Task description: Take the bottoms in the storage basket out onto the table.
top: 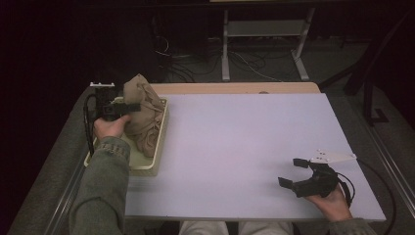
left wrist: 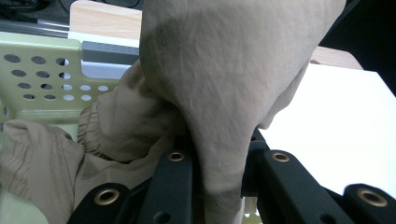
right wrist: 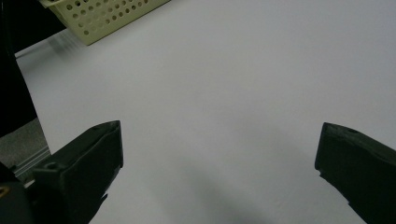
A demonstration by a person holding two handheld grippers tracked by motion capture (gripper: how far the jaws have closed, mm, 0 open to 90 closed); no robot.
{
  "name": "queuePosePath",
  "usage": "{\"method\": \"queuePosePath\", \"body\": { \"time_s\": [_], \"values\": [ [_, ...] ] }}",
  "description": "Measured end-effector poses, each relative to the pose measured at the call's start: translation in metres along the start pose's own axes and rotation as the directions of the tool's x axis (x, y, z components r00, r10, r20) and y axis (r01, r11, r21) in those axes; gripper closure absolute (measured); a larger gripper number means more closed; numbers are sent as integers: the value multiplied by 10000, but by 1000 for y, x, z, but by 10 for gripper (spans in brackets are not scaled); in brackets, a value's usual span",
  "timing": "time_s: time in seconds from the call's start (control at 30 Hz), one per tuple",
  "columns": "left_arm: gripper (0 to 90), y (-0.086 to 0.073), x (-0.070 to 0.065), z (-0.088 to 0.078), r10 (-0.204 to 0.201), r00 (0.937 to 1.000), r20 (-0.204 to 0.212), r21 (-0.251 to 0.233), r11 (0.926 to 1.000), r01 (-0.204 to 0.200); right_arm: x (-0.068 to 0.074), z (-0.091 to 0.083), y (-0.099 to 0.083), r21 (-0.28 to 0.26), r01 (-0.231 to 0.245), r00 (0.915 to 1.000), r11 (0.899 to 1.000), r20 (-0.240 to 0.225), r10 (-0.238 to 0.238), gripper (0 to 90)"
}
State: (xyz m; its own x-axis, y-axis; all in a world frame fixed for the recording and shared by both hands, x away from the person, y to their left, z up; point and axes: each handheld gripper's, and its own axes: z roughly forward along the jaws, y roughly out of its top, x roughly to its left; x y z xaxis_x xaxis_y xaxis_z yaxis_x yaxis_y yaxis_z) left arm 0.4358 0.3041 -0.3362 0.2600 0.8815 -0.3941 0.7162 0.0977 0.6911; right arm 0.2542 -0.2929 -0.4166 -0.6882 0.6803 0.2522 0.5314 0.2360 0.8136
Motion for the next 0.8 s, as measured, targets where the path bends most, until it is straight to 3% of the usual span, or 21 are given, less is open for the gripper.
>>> {"method": "queuePosePath", "body": {
  "time_s": [0.27,0.47,0.8],
  "values": [
    [783,3,2,-10,-155,9998,93,27,9999,155,0,0,0,-1,-16,10000,10000,-6,16,7],
    [786,8,0,-19,17,10000,40,181,9998,-18,1,1,1,1,9,10000,10000,-54,-9,7],
    [788,16,-4,-40,140,9999,-18,-8,9999,-140,1,0,1,-25,11,10000,10000,-71,-11,7]
  ]
}}
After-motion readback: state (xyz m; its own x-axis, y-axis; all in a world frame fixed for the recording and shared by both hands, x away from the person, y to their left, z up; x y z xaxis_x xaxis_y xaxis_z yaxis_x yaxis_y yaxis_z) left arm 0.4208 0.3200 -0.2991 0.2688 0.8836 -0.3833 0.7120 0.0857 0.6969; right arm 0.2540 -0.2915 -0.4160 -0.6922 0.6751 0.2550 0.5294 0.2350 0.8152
